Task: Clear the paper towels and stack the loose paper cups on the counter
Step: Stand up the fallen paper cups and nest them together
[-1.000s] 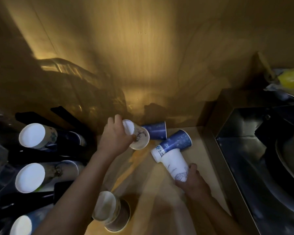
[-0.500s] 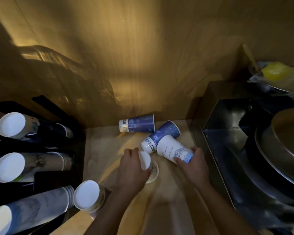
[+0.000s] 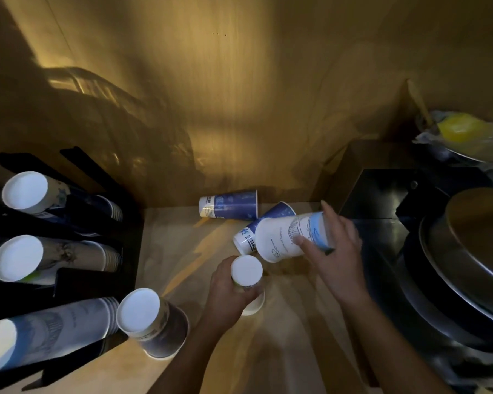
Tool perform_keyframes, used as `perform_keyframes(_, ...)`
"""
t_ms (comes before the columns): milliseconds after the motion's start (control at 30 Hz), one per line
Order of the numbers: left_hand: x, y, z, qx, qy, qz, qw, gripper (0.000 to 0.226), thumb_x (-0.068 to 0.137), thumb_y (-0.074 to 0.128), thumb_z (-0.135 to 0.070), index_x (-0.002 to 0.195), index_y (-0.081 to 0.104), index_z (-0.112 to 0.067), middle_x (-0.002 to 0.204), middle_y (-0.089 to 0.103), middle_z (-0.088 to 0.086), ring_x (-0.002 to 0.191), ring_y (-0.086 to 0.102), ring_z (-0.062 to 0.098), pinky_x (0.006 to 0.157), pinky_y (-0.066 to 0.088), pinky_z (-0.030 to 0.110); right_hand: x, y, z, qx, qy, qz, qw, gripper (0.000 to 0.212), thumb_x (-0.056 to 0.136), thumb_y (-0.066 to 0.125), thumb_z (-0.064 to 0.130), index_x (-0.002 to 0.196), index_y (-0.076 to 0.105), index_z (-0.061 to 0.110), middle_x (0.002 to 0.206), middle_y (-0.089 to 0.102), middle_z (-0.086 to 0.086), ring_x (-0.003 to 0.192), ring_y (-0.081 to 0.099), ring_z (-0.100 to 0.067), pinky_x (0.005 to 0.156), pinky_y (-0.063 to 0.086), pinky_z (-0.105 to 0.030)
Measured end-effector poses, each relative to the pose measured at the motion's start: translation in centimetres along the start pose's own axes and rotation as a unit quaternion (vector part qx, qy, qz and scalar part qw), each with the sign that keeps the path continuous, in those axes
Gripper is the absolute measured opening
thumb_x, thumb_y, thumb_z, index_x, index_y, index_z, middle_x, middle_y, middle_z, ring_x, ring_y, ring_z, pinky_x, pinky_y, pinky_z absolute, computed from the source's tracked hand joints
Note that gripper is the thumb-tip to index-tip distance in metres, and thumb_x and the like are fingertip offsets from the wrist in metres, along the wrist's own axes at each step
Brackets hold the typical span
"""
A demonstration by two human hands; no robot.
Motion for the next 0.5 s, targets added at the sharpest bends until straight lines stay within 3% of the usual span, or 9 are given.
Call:
perform_keyframes(100, -0.1, 0.3, 0.5, -0.009, -0.002, -0.004, 1.000, 0.068, 0.063, 0.086, -0.025, 0.119, 0.047, -0.028, 0.118, 0.055, -0.003, 0.109, 0.052, 0.016, 0.090, 0.044, 0.032, 0.2, -1.4, 3.5, 0.004, -0.098, 0.006, 0.995, 0.072, 0.071, 0.063, 0.054, 0.134, 0.030, 0.043, 0.112, 0.029, 0.011, 0.110, 0.040, -0.019, 0.083, 0.053, -0.048)
perform_keyframes(233, -0.3, 0.3, 0.9, -0.028, -0.004, -0.001, 1.000, 0.066, 0.063, 0.085, -0.027, 0.114, 0.045, -0.036, 0.118, 0.057, -0.002, 0.109, 0.053, 0.016, 0.093, 0.047, 0.034, -0.3, -1.7, 6.9, 0.008, -0.209, 0.050, 0.976, 0.068, 0.072, 0.062, 0.050, 0.131, 0.030, 0.041, 0.110, 0.034, 0.007, 0.105, 0.047, -0.022, 0.081, 0.053, -0.047)
perform_keyframes(333, -0.3, 0.3, 1.1, -0.036, -0.001, -0.005, 0.999, 0.066, 0.062, 0.085, -0.027, 0.111, 0.043, -0.042, 0.115, 0.056, -0.009, 0.108, 0.053, 0.013, 0.088, 0.045, 0.027, -0.7, -0.8, 7.7, -0.007, -0.221, 0.090, 0.971, 0.068, 0.071, 0.065, 0.044, 0.132, 0.034, 0.036, 0.110, 0.037, 0.003, 0.108, 0.046, -0.019, 0.086, 0.051, -0.046)
perform_keyframes(500, -0.4, -0.1, 0.4, -0.048, 0.028, -0.011, 0.998, 0.069, 0.057, 0.087, -0.030, 0.115, 0.049, -0.037, 0.122, 0.062, -0.008, 0.112, 0.058, 0.012, 0.096, 0.051, 0.038, -1.1, 1.5, 6.9, -0.040, -0.221, 0.135, 0.965, 0.069, 0.070, 0.074, 0.034, 0.131, 0.044, 0.024, 0.112, 0.049, -0.008, 0.107, 0.043, -0.017, 0.092, 0.045, -0.044)
Point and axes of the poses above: each hand's wrist, its own x-axis towards the middle knuckle, its own y-axis out of the palm, z = x × y, the point moved 3 cm from there along x, towards the middle knuckle
